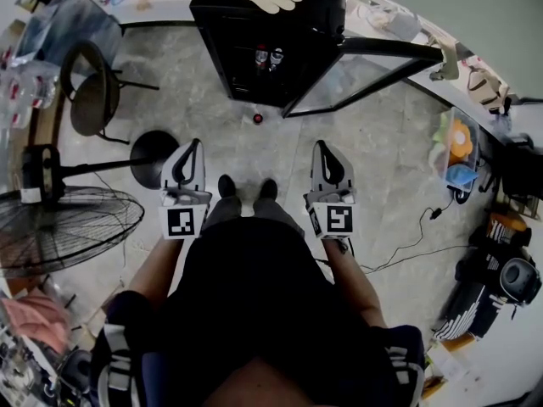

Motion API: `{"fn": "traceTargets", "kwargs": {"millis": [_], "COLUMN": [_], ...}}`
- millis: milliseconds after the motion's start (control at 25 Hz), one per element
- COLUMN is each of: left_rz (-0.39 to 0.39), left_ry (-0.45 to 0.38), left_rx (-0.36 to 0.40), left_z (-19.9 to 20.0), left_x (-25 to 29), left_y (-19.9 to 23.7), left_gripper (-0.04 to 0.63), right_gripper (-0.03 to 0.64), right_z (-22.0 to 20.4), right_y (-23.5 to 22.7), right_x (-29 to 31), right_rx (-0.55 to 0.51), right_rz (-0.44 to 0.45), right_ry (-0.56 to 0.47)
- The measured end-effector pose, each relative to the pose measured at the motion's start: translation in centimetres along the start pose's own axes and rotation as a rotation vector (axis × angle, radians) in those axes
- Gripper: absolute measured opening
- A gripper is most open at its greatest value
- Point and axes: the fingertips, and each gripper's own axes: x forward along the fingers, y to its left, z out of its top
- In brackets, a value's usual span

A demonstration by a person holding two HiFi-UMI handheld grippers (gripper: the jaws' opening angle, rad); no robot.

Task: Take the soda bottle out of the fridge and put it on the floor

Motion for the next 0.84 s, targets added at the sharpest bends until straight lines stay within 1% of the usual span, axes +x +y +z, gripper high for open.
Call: {"fn": "traceTargets", "kwargs": {"millis": [360, 520, 720, 840], "left_rz": [0.007, 0.009, 0.007, 0.012], "left_ry": [-0.011, -0.011, -0.013, -0.007], "left_rx": [-0.007, -0.017, -0.005, -0.017], "left_z": [0.25, 0.34, 0.38, 0.32], "left_x": [0.0, 0.05, 0.15, 0.27], "left_y": [0.22, 0.26, 0.22, 0.3], "left_gripper": [0.023, 0.023, 0.023, 0.023], "right_gripper": [0.017, 0.017, 0.017, 0.017], "right_z": [0.82, 1.0, 0.64, 1.0], "right_y": [0.58, 0.76, 0.56, 0.27], "right_x": [0.03, 0.17, 0.16, 0.54], "right_rx": [0.01, 0.011, 0.015, 0.008], "right_rz": [0.002, 0.005, -0.001, -0.004], "right_ry": [-0.005, 0.011, 0.064, 0.02]}}
